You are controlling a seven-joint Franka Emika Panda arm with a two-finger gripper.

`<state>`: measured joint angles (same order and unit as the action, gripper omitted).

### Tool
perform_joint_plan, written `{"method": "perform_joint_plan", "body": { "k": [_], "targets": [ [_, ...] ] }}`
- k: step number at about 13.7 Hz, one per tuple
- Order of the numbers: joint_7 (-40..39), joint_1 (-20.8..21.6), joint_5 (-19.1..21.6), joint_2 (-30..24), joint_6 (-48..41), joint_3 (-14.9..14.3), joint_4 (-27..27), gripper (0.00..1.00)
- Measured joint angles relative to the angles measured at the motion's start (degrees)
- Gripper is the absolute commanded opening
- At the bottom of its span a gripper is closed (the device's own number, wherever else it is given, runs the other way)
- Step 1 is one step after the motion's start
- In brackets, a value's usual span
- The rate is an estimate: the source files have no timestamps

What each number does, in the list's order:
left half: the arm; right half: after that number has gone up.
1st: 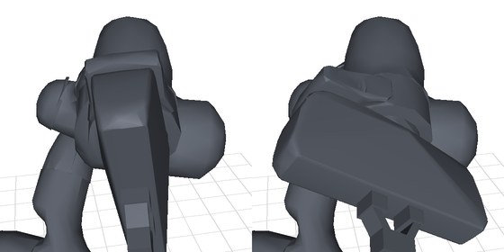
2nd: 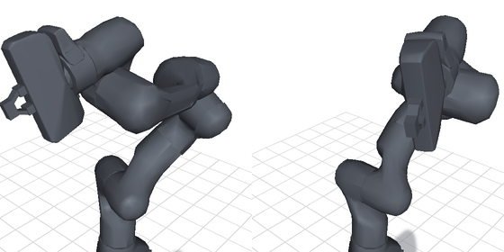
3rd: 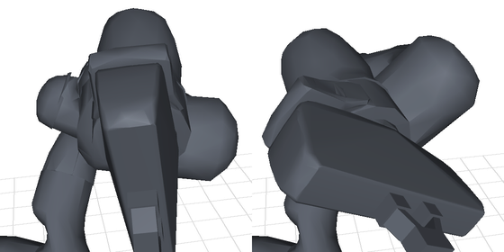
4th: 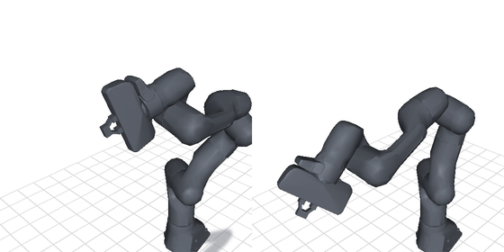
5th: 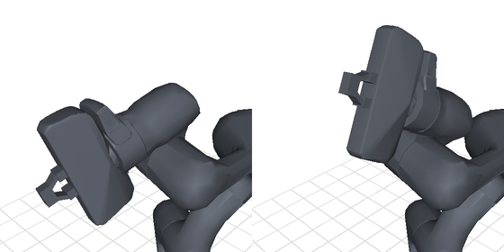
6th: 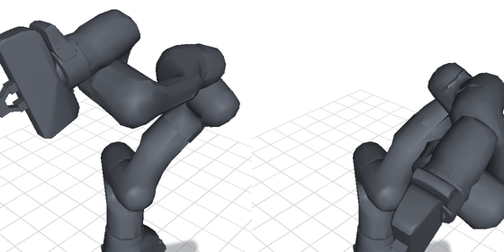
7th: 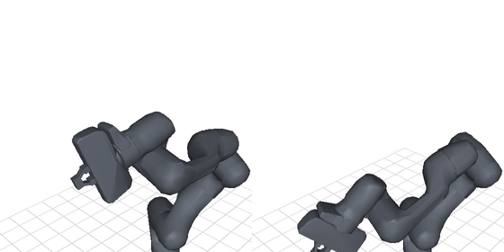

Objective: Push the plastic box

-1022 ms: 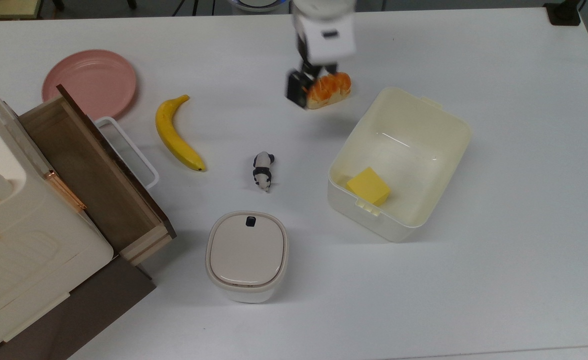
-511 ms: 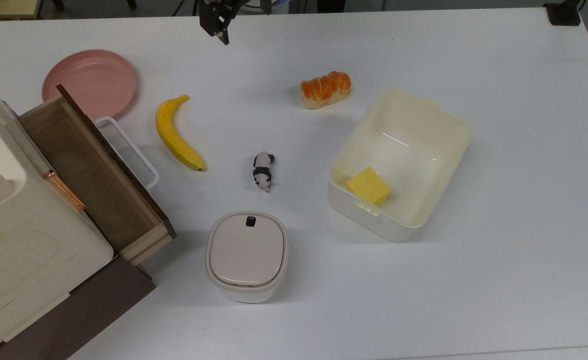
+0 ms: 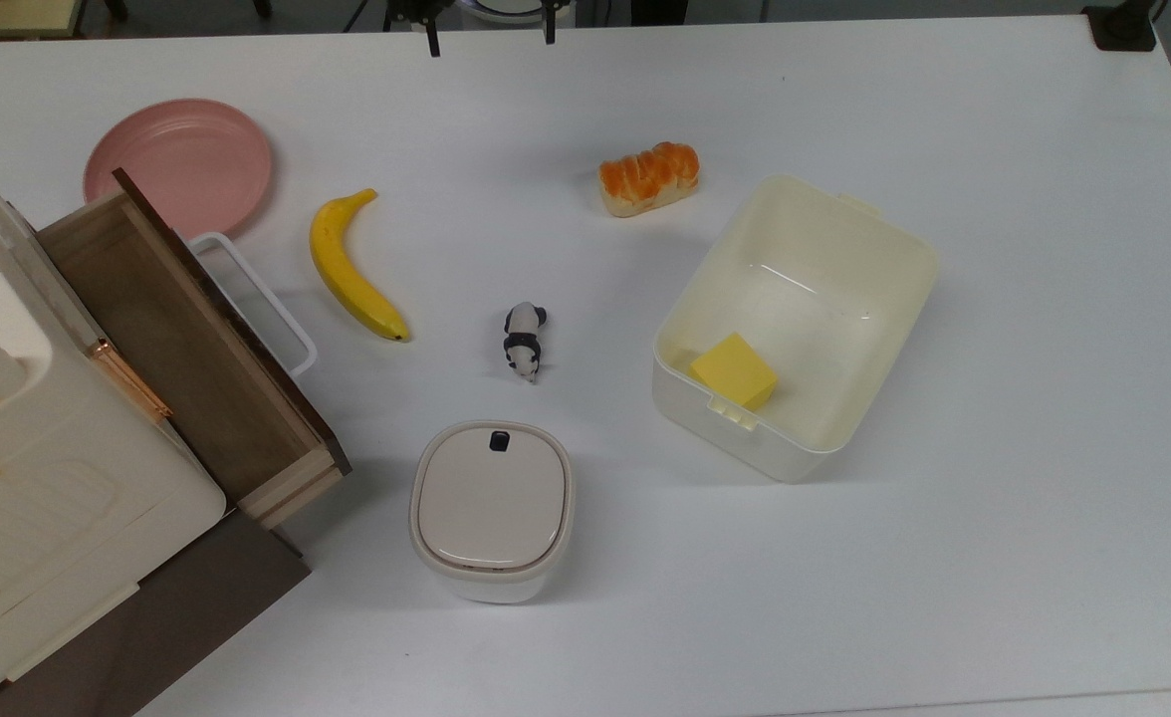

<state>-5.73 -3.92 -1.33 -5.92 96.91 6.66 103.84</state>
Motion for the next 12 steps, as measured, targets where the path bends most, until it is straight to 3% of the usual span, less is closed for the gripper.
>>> {"method": "perform_joint_plan", "body": {
  "k": [3,12],
  "targets": [
    [8.54,0.05,0.01,0.12,0.99,0.0,-0.02,1.0],
    [10.17,-0.21,1.02,1.03,3.66,-0.34,-0.02,1.0]
  ]
}}
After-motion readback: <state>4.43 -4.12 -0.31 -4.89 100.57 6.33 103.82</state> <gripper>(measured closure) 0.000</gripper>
